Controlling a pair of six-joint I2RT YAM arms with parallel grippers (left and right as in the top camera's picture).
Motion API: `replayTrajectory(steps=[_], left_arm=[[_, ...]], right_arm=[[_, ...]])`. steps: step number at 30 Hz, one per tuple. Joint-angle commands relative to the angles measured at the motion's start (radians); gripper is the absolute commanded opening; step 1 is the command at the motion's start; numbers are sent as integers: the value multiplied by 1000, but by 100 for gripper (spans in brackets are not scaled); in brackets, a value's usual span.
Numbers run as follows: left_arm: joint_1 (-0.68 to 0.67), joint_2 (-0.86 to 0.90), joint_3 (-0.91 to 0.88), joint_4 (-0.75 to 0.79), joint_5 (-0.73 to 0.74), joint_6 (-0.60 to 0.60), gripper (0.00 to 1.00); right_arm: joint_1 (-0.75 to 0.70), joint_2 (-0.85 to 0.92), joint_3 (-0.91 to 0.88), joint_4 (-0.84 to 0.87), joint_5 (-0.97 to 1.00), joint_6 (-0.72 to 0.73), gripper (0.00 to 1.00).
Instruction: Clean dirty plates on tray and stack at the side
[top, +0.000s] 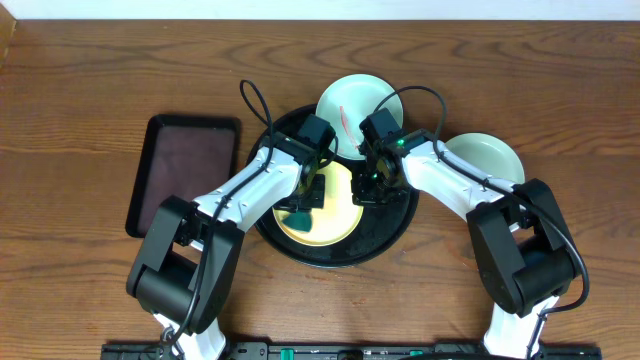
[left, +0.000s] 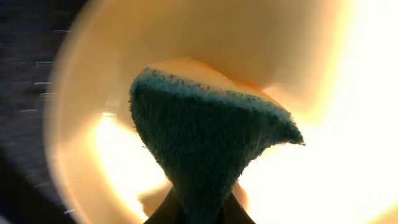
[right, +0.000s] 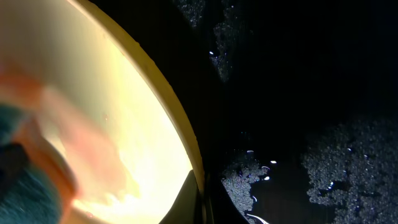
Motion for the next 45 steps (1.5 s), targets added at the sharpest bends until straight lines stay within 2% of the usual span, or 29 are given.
replayTrajectory(steps=[1, 6, 13, 17, 20, 23, 28, 32, 34, 36, 39, 45], left_arm=[[-1, 2, 5, 26, 181, 48, 8], [-1, 2, 6, 106, 165, 37, 8], [3, 2, 6, 239, -161, -100, 7], [3, 2, 6, 213, -301, -100, 7], [3, 2, 6, 147, -309, -100, 8], [2, 2, 6, 59, -249, -93, 8], [2, 2, 6, -23, 79, 12, 8], [2, 2, 6, 9, 315, 11, 7], [3, 2, 6, 31, 381, 6, 8], [3, 2, 6, 53, 381, -24, 7], [4, 2, 6, 98, 271, -58, 7], [4, 2, 6, 167, -93, -183, 8]], right_arm=[[-6, 9, -1, -3, 3, 0, 1], [-6, 8, -1, -3, 3, 0, 1], [-6, 8, -1, -3, 3, 0, 1], [-6, 8, -1, -3, 3, 0, 1], [-6, 8, -1, -3, 3, 0, 1], [-6, 8, -1, -3, 3, 0, 1], [-6, 9, -1, -3, 3, 0, 1], [-6, 8, -1, -3, 3, 0, 1], [-6, 8, -1, -3, 3, 0, 1], [-6, 8, -1, -3, 2, 0, 1], [-6, 8, -1, -3, 2, 0, 1], [-6, 8, -1, -5, 2, 0, 1]])
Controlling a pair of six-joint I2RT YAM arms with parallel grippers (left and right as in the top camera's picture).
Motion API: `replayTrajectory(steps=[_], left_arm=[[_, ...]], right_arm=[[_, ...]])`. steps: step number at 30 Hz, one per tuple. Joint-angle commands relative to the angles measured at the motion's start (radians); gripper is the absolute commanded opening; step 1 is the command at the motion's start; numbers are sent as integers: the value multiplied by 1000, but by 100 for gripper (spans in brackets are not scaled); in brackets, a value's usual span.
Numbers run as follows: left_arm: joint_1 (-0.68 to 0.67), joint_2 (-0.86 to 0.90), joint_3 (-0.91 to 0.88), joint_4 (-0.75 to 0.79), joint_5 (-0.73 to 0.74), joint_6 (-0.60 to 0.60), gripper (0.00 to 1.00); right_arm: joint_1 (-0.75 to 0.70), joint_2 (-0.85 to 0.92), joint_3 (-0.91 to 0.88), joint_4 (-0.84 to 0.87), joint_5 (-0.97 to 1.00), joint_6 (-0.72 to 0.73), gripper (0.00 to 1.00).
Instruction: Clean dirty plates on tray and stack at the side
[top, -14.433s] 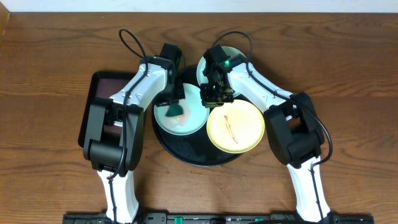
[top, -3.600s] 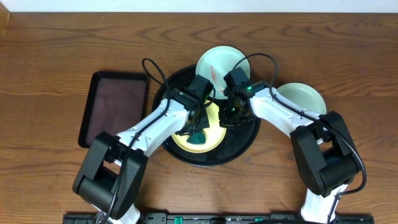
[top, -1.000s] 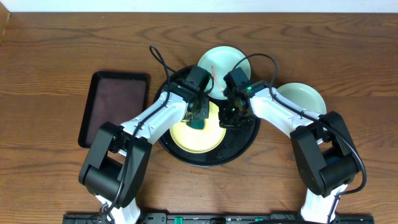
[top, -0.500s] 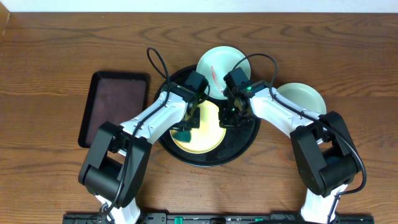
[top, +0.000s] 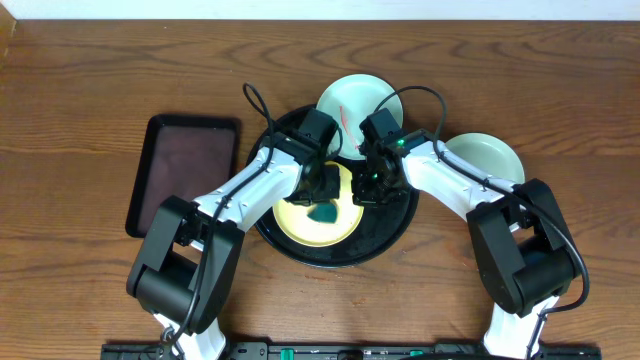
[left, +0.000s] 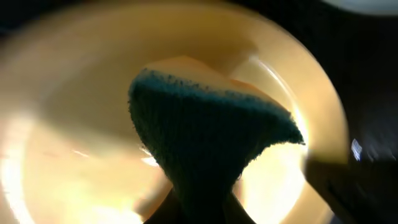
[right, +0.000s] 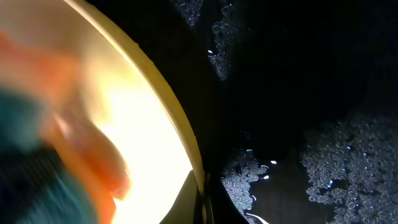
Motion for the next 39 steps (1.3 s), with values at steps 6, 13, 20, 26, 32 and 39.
replayTrajectory(steps=[6, 13, 20, 26, 32, 39], left_arm=[[5, 2, 5, -7, -327, -126, 7], [3, 2, 6, -101, -41, -33, 7], [2, 2, 5, -117, 235, 27, 7], [8, 2, 5, -20, 2, -13, 7], [30, 6, 5, 26, -269, -54, 7], [45, 6, 5, -103, -363, -68, 8]], right_arm=[[-6, 8, -1, -3, 2, 0, 1], [-6, 8, -1, -3, 2, 0, 1], [-6, 8, -1, -3, 2, 0, 1], [-6, 8, -1, -6, -2, 0, 1], [-7, 8, -1, -9, -2, 0, 1], [-7, 8, -1, -8, -5, 0, 1]])
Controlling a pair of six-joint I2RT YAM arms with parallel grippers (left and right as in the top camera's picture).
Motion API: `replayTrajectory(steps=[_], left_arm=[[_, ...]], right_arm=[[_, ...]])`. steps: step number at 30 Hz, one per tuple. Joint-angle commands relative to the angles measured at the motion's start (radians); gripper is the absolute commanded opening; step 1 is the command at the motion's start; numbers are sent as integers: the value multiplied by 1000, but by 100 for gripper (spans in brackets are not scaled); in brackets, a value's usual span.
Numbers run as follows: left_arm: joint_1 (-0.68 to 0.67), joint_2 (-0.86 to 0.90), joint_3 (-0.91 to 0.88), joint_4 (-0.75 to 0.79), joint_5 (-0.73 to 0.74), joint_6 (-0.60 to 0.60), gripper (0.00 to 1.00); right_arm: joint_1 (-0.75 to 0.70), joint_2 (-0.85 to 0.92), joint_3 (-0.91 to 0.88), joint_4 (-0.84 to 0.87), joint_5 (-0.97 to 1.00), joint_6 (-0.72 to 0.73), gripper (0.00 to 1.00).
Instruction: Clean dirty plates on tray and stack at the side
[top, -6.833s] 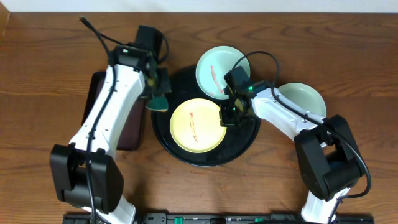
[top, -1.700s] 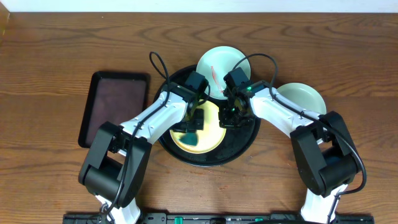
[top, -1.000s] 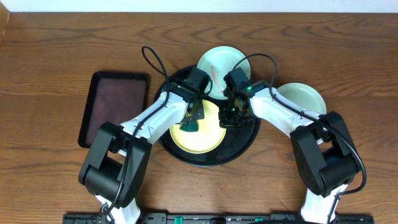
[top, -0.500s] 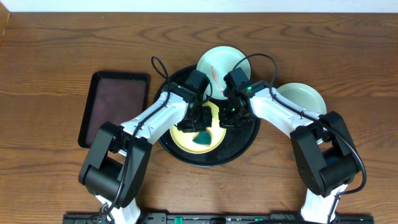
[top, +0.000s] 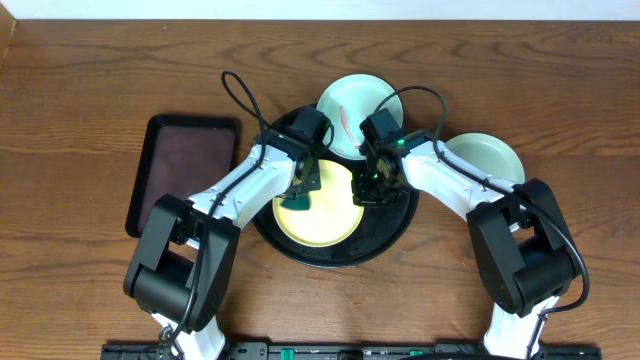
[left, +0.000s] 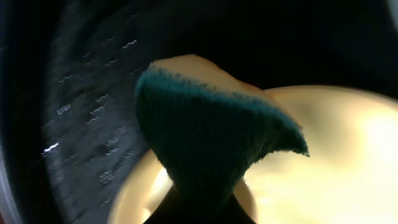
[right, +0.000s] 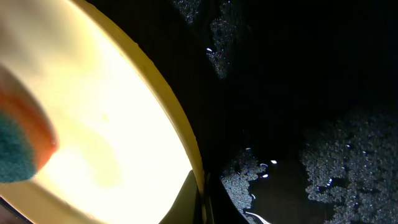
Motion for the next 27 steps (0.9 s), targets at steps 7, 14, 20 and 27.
replayTrajectory(steps=[7, 14, 20, 27], left_arm=[[6, 6, 5, -156, 305, 123, 8], [1, 6, 5, -110, 561, 213, 7], [1, 8, 5, -7, 386, 196, 8], [2, 8, 5, 4, -95, 117, 8]], right_arm=[[-7, 8, -1, -3, -5, 0, 1], [-7, 8, -1, -4, -5, 0, 1], [-7, 8, -1, -4, -5, 0, 1], [-7, 8, -1, -4, -5, 0, 1]])
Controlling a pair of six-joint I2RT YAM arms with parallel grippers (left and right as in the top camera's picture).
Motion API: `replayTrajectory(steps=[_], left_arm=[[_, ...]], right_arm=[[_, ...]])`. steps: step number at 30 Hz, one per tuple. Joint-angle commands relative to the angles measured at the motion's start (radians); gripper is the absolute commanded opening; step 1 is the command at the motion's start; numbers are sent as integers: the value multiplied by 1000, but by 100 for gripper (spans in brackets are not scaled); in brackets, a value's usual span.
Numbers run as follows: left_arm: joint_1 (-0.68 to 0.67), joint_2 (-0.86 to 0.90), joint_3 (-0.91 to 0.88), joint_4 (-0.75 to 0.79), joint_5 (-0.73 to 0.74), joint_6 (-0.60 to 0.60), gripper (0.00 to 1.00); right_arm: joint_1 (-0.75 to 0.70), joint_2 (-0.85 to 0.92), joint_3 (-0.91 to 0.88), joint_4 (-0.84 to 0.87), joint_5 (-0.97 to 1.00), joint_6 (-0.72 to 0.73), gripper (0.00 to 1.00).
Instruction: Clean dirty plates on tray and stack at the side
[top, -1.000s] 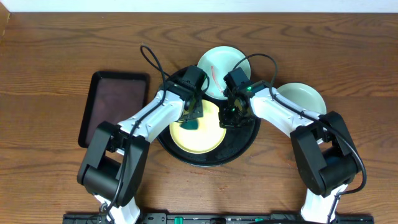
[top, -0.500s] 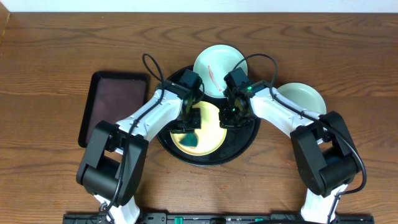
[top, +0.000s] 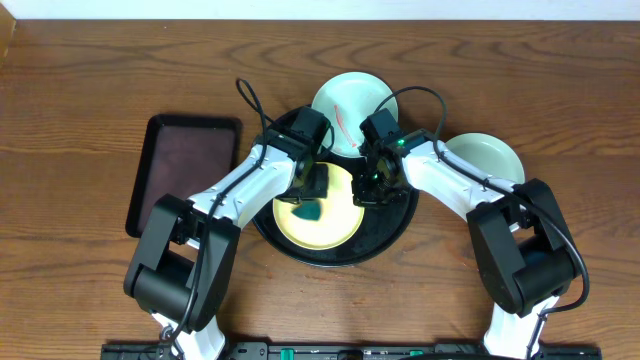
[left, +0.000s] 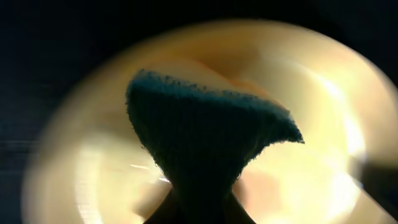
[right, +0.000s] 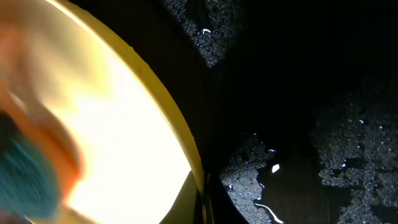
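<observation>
A yellow plate (top: 335, 212) lies on the round black tray (top: 395, 228). My left gripper (top: 312, 196) is shut on a green and orange sponge (left: 211, 140) that presses on the plate's middle (top: 306, 212). My right gripper (top: 368, 187) is shut on the plate's right rim (right: 186, 149); one finger lies inside the rim, the other outside. A pale green plate (top: 345, 103) with a red smear rests at the tray's far edge. Another pale green plate (top: 485, 158) sits on the table to the right.
A dark rectangular tray (top: 185, 170) lies on the wooden table (top: 90, 90) to the left. Cables loop above both wrists. Water beads cover the black tray floor (right: 348, 162).
My left gripper has moved the sponge from the plate's left edge, partly over the black tray, back onto the plate's middle. The right gripper still grips the rim.
The sponge was low on the plate's left part, then near its middle, then at its upper left edge over the tray, and now sits on the middle again. My right gripper has held the plate's right rim at every moment.
</observation>
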Motion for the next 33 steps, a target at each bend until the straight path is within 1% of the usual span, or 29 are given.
replayTrajectory(steps=[1, 3, 6, 9, 14, 17, 22, 28, 33], left_arm=[[4, 8, 5, 0, -310, -29, 8], [5, 7, 9, -2, -367, -32, 7], [6, 0, 49, -42, -360, -32, 8], [6, -24, 135, -131, -359, -32, 8], [35, -85, 299, -268, -288, -27, 8], [69, -125, 360, -329, -253, -27, 7], [122, -177, 366, -351, -227, -27, 8], [128, -166, 362, -370, -228, -27, 8], [129, -161, 362, -369, -228, -27, 7]], right_arm=[[-5, 8, -1, 0, -2, 0, 1], [-5, 8, -1, 1, -2, 0, 1], [-5, 8, -1, 1, -2, 0, 1], [-5, 8, -1, 1, -2, 0, 1], [-5, 8, -1, 3, -2, -11, 1], [-5, 8, -1, 6, -2, -11, 1], [-5, 8, -1, 17, -2, -11, 1], [-5, 8, -1, 64, -2, -11, 3], [-5, 8, -1, 72, -2, -11, 1]])
